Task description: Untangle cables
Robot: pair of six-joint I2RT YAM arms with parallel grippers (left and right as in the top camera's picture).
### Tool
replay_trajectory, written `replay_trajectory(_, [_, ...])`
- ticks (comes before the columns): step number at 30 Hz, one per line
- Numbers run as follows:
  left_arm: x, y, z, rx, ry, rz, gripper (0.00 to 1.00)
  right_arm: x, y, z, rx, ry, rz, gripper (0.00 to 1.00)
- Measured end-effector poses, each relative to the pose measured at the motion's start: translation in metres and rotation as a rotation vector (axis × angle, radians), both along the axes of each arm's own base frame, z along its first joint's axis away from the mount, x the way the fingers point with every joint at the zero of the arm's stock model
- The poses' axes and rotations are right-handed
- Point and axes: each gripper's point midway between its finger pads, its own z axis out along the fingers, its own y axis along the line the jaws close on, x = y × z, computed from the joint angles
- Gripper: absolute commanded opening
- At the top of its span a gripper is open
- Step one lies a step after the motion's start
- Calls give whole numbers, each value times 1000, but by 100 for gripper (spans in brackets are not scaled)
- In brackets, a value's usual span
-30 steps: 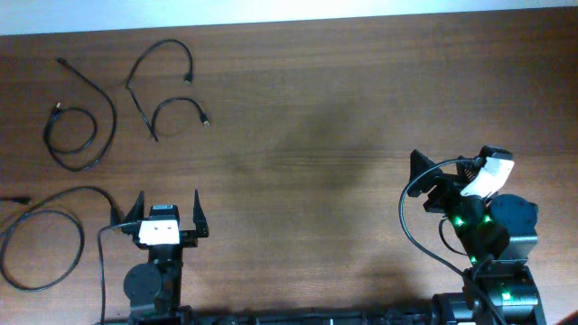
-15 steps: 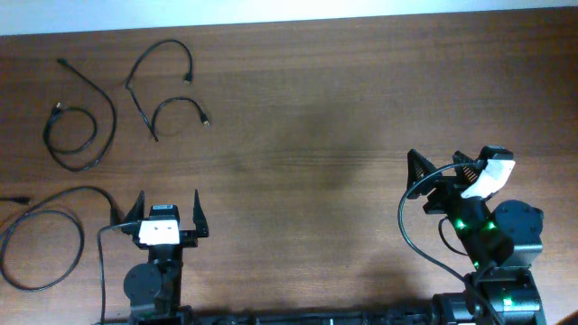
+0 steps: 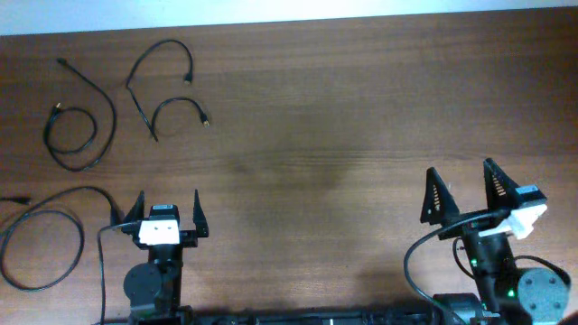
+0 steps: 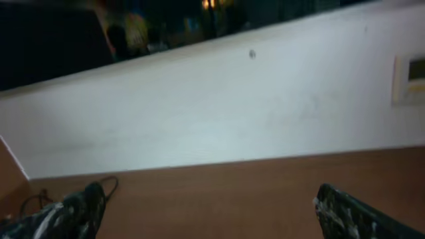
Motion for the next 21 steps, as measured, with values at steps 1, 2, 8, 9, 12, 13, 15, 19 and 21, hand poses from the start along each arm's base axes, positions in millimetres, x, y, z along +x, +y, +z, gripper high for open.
replay_trajectory(1, [0, 0, 0, 0, 0, 0, 99, 0, 0, -2, -6, -13, -1, 99])
replay_trajectory(2, [0, 0, 0, 0, 1, 0, 99, 1, 0, -7, -9, -15, -1, 99])
replay_trajectory(8, [0, 0, 0, 0, 1, 0, 99, 5, 0, -33, -13, -36, -2, 99])
replay_trajectory(9, [0, 0, 0, 0, 1, 0, 99, 5, 0, -39, -14, -51, -2, 99])
replay_trajectory(12, [0, 0, 0, 0, 1, 0, 99, 9, 1, -45, -16, -82, 2, 99])
replay_trajectory(13, [0, 0, 0, 0, 1, 0, 99, 10, 1, -49, -15, -76, 3, 99])
replay_trajectory(15, [0, 0, 0, 0, 1, 0, 99, 14, 3, -59, -15, -70, 11, 99])
replay_trajectory(19, [0, 0, 0, 0, 1, 0, 99, 20, 4, -81, -14, -27, 14, 99])
replay_trajectory(21, [0, 0, 0, 0, 1, 0, 99, 21, 3, -87, -13, -18, 14, 99])
